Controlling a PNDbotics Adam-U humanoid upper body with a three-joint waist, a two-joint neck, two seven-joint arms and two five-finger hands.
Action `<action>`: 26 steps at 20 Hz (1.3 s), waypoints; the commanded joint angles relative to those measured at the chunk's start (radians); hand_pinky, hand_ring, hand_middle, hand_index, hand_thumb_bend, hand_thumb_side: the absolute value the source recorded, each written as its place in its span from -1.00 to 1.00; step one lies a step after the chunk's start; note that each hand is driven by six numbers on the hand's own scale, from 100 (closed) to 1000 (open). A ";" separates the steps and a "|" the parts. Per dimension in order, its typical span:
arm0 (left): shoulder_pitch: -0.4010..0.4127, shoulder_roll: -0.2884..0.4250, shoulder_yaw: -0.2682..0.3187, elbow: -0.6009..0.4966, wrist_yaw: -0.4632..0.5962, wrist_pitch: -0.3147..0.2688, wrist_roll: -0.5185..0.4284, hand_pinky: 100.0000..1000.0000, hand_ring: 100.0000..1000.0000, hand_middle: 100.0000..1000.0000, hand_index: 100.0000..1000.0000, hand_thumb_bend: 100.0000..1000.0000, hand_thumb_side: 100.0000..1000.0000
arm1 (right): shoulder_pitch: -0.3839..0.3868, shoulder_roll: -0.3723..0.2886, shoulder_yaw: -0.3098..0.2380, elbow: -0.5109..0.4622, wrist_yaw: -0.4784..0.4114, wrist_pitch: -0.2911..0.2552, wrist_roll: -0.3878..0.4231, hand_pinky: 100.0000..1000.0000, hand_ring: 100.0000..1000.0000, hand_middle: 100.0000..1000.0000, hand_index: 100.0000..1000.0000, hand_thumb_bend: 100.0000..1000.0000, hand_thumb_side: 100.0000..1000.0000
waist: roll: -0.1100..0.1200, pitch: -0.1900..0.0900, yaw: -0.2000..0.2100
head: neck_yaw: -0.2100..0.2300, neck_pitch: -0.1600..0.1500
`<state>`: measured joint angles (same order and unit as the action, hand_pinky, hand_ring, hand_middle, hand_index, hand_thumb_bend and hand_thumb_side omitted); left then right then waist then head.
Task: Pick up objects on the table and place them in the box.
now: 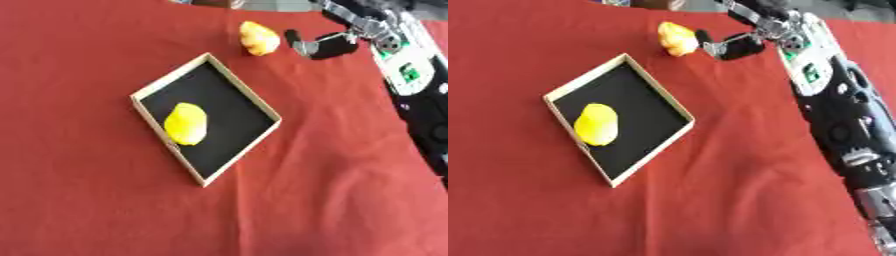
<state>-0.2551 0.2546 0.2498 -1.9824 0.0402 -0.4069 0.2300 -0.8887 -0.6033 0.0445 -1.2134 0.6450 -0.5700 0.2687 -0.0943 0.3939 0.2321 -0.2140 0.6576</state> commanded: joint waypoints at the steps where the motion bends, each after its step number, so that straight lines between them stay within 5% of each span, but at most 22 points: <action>1: -0.008 0.016 -0.002 -0.018 0.005 -0.001 -0.005 0.68 0.33 0.56 0.75 -1.00 0.38 | -0.035 -0.033 -0.001 0.038 0.021 -0.026 0.017 0.81 0.92 0.75 0.85 -1.00 -0.78 | 0.005 -0.017 0.002 | -0.005 -0.013; 14: -0.018 0.009 -0.007 -0.018 0.014 0.000 -0.016 0.68 0.32 0.56 0.75 -1.00 0.38 | -0.149 0.051 -0.012 0.245 0.163 -0.059 -0.029 0.80 0.92 0.75 0.86 -1.00 -0.77 | -0.007 0.000 0.028 | -0.028 -0.033; 15: -0.018 0.008 -0.007 -0.018 0.014 0.000 -0.017 0.68 0.32 0.56 0.75 -1.00 0.38 | -0.153 0.053 -0.014 0.257 0.187 -0.058 -0.042 0.80 0.92 0.75 0.87 -1.00 -0.98 | -0.008 0.002 0.030 | -0.030 -0.035; 16: -0.018 0.008 -0.007 -0.018 0.015 0.000 -0.017 0.68 0.32 0.56 0.75 -1.00 0.38 | -0.154 0.056 -0.016 0.269 0.212 -0.057 -0.054 0.80 0.92 0.76 0.87 -1.00 -0.77 | -0.010 0.003 0.032 | -0.032 -0.036; 26: -0.019 0.005 -0.007 -0.018 0.017 0.002 -0.023 0.69 0.32 0.57 0.75 -1.00 0.38 | -0.151 0.064 -0.041 0.329 0.383 -0.007 -0.160 0.80 0.93 0.75 0.91 -1.00 -0.80 | -0.013 0.016 0.038 | -0.034 -0.042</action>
<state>-0.2655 0.2537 0.2433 -1.9824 0.0549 -0.4040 0.2117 -1.0211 -0.5219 0.0136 -0.8814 1.0068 -0.5858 0.1238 -0.1136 0.4292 0.2698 -0.2450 0.6306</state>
